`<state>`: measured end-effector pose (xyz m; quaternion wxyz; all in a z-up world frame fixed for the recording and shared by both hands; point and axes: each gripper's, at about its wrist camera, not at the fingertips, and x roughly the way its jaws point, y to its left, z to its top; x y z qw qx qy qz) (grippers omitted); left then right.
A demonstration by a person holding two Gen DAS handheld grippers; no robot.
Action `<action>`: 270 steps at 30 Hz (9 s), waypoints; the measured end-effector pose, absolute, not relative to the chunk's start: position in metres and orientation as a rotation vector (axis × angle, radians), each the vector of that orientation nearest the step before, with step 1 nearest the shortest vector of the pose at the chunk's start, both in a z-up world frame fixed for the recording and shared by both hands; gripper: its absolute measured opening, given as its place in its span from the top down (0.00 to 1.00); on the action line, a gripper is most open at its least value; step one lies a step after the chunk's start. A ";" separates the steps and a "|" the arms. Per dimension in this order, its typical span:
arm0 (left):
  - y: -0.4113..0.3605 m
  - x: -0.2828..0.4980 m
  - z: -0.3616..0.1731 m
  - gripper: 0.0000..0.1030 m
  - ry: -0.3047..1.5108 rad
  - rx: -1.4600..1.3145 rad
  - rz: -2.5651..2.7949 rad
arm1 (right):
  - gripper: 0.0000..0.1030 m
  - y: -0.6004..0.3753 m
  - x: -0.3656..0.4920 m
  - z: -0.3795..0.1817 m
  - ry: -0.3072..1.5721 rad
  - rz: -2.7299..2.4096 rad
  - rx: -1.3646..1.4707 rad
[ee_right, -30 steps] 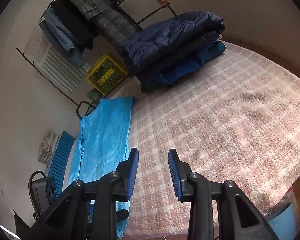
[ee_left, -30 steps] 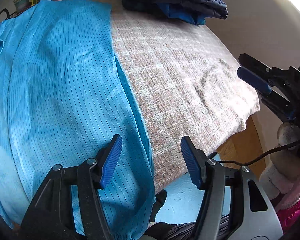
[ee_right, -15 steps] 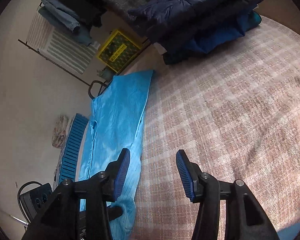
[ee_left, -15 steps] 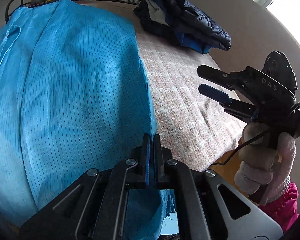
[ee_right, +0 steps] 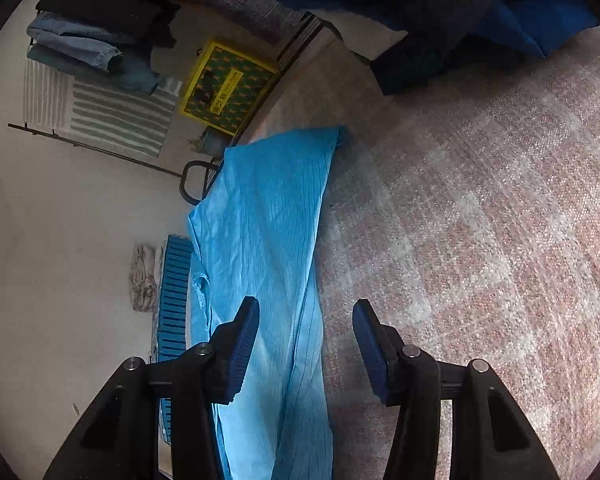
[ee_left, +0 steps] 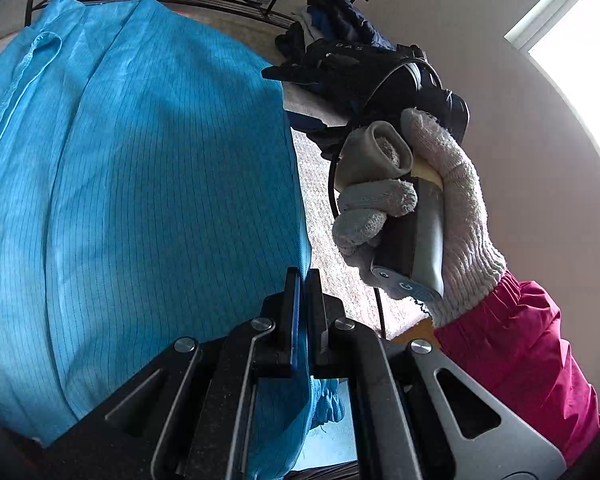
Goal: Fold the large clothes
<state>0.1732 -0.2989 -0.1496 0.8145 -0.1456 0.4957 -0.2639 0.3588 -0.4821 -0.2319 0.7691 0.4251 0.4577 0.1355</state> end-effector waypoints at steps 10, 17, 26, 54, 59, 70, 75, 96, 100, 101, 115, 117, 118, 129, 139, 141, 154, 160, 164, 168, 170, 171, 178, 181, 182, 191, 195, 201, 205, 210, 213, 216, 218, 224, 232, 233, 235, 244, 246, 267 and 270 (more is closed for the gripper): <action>-0.271 0.177 -0.147 1.00 1.065 -0.413 -0.599 | 1.00 -0.428 0.380 -0.199 1.030 0.256 0.656; -0.226 0.166 -0.136 1.00 1.023 -0.493 -0.601 | 1.00 -0.375 0.383 -0.152 0.991 0.206 0.453; -0.141 0.146 -0.149 1.00 1.022 -0.591 -0.514 | 1.00 -0.256 0.386 -0.141 1.020 0.277 0.215; -0.064 0.122 -0.184 1.00 1.076 -0.561 -0.351 | 0.61 -0.196 0.371 -0.159 1.153 0.630 0.196; -0.058 0.122 -0.158 0.98 1.058 -0.554 -0.369 | 0.57 -0.265 0.378 -0.137 1.031 0.462 0.280; -0.012 0.166 -0.110 0.90 0.977 -0.420 -0.344 | 0.53 -0.309 0.435 -0.169 1.017 0.339 0.390; 0.006 0.179 -0.126 0.90 0.987 -0.466 -0.320 | 0.64 -0.298 0.465 -0.190 1.055 0.332 0.370; 0.023 0.186 -0.120 0.90 0.971 -0.535 -0.326 | 0.85 -0.145 0.554 -0.212 1.149 0.467 0.246; 0.030 0.187 -0.124 0.90 0.975 -0.539 -0.303 | 0.68 -0.141 0.547 -0.201 1.128 0.498 0.232; 0.032 0.186 -0.124 0.90 0.972 -0.536 -0.295 | 0.68 -0.146 0.538 -0.192 1.111 0.512 0.236; 0.045 0.154 -0.160 0.89 1.046 -0.506 -0.252 | 0.69 -0.260 0.269 -0.146 1.049 0.470 0.033; 0.040 0.149 -0.169 0.89 1.070 -0.506 -0.264 | 0.69 -0.263 0.230 -0.163 1.066 0.439 -0.013; 0.037 0.145 -0.173 0.89 1.076 -0.512 -0.271 | 0.69 -0.262 0.214 -0.173 1.076 0.425 -0.036; -0.037 0.152 -0.161 0.89 1.065 -0.418 -0.405 | 0.69 -0.246 0.170 -0.198 1.092 0.522 -0.027; -0.102 0.166 -0.173 0.89 1.116 -0.351 -0.528 | 0.75 -0.295 0.261 -0.165 0.964 0.491 0.104; -0.108 0.167 -0.182 0.89 1.147 -0.334 -0.527 | 0.75 -0.285 0.280 -0.169 0.958 0.485 0.065; -0.104 0.171 -0.199 0.89 1.222 -0.367 -0.539 | 0.79 -0.290 0.323 -0.215 1.044 0.299 -0.035; -0.050 0.147 -0.161 0.64 1.072 -0.393 -0.505 | 0.57 -0.305 0.269 -0.188 1.020 0.332 0.035; 0.009 0.136 -0.155 0.64 1.009 -0.433 -0.361 | 0.44 -0.317 0.224 -0.192 1.096 0.380 0.153; 0.062 0.136 -0.175 0.64 1.038 -0.547 -0.230 | 0.46 -0.308 0.192 -0.209 1.196 0.401 0.128; 0.075 0.139 -0.182 0.64 1.050 -0.579 -0.194 | 0.65 -0.295 0.185 -0.218 1.229 0.421 0.069; 0.077 0.139 -0.185 0.64 1.057 -0.584 -0.186 | 0.76 -0.289 0.183 -0.219 1.222 0.422 0.026; 0.061 0.137 -0.203 0.63 1.113 -0.511 -0.178 | 0.97 -0.299 0.185 -0.221 1.232 0.413 0.062; 0.060 0.131 -0.204 0.63 1.107 -0.522 -0.156 | 0.91 -0.294 0.179 -0.218 1.216 0.429 0.037; 0.056 0.129 -0.201 0.63 1.098 -0.519 -0.169 | 0.92 -0.294 0.178 -0.217 1.213 0.426 0.028; -0.004 0.108 -0.171 0.33 1.043 -0.356 -0.315 | 0.97 -0.307 0.182 -0.221 1.210 0.391 0.069; 0.007 0.093 -0.157 0.33 0.985 -0.244 -0.185 | 0.98 -0.312 0.178 -0.220 1.205 0.408 0.103; 0.014 0.090 -0.140 0.34 0.922 -0.236 -0.207 | 0.95 -0.313 0.182 -0.220 1.206 0.416 0.131; -0.012 0.118 -0.154 0.57 0.982 -0.259 -0.317 | 0.71 -0.315 0.182 -0.217 1.205 0.430 0.178; -0.040 0.136 -0.186 0.64 1.080 -0.268 -0.421 | 0.72 -0.320 0.181 -0.220 1.200 0.444 0.211; -0.057 0.133 -0.200 0.64 1.095 -0.193 -0.437 | 0.86 -0.318 0.180 -0.226 1.200 0.430 0.180; -0.053 0.133 -0.194 0.64 1.107 -0.203 -0.441 | 0.86 -0.324 0.178 -0.226 1.199 0.433 0.207; -0.034 0.129 -0.182 0.62 1.087 -0.258 -0.414 | 0.76 -0.333 0.176 -0.227 1.203 0.453 0.269; 0.052 0.125 -0.178 0.44 1.060 -0.442 -0.248 | 0.68 -0.368 0.157 -0.244 1.219 0.567 0.555; 0.087 0.127 -0.213 0.44 1.147 -0.732 -0.303 | 0.68 -0.374 0.147 -0.251 1.219 0.625 0.662; 0.089 0.127 -0.214 0.44 1.145 -0.741 -0.296 | 0.68 -0.372 0.147 -0.252 1.226 0.628 0.662; 0.097 0.125 -0.214 0.44 1.131 -0.784 -0.295 | 0.68 -0.370 0.147 -0.253 1.235 0.631 0.664; 0.097 0.132 -0.216 0.44 1.143 -0.812 -0.263 | 0.68 -0.338 0.156 -0.252 1.262 0.637 0.625; 0.079 0.136 -0.223 0.44 1.198 -0.760 -0.306 | 0.68 -0.333 0.157 -0.252 1.264 0.639 0.623; 0.067 0.107 -0.211 0.98 1.231 -0.775 -0.407 | 0.99 -0.276 0.155 -0.248 1.323 0.692 0.695; 0.065 0.099 -0.204 0.98 1.224 -0.781 -0.426 | 0.99 -0.274 0.151 -0.247 1.324 0.690 0.729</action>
